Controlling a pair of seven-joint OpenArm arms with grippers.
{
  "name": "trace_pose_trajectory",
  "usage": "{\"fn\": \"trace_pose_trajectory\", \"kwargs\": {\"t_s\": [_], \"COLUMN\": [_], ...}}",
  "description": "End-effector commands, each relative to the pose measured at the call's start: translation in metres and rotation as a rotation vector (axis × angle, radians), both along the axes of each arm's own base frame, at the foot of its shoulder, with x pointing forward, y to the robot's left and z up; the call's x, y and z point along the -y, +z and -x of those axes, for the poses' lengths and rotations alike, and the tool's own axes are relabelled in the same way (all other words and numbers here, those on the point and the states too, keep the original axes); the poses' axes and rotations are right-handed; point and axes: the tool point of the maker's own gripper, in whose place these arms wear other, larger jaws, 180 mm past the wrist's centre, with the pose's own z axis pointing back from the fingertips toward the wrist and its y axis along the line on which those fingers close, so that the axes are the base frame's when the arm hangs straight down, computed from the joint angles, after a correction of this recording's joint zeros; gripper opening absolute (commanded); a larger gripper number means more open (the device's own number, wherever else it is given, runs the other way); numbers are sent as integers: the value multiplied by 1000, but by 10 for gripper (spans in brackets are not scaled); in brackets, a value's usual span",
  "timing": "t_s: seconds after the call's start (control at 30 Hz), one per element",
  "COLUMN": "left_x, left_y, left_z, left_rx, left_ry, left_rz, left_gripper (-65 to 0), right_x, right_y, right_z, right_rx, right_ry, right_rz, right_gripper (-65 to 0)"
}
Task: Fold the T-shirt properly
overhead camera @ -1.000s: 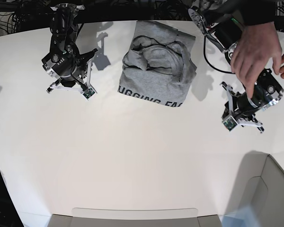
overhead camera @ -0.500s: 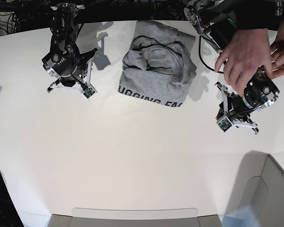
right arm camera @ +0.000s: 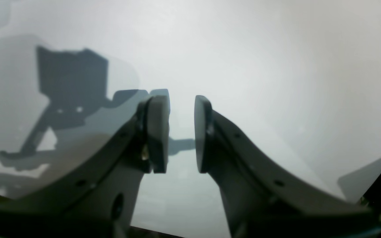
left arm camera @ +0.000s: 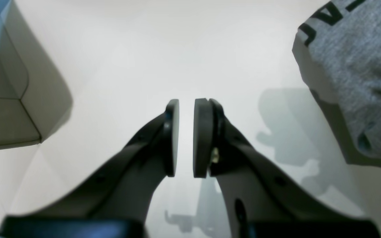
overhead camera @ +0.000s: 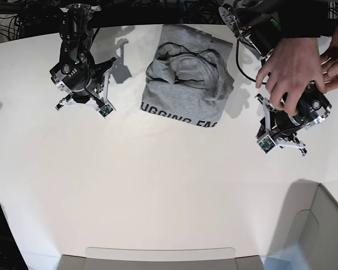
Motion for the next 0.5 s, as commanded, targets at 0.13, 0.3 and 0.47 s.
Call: {"fn": "trace_pose_trajectory", "kwargs": {"t_s": [0.13, 0.3, 0.47], "left_x": [1, 1, 1], "left_y": [17, 17, 8], "left_z": [-8, -8, 0], "left_rx": [57, 57, 30], "left_ry": [-10, -10, -10], "left_rz": [-5, -5, -4], "left_gripper": [-572, -572, -572], "right_x": [-1, 0, -1], "right_y": [7, 7, 6], "right_z": [-6, -6, -5], "right_rx": [30, 29, 26], "right_ry": [14, 13, 12], "right_rz": [0, 1, 0], "right_gripper": [-506, -506, -506]}}
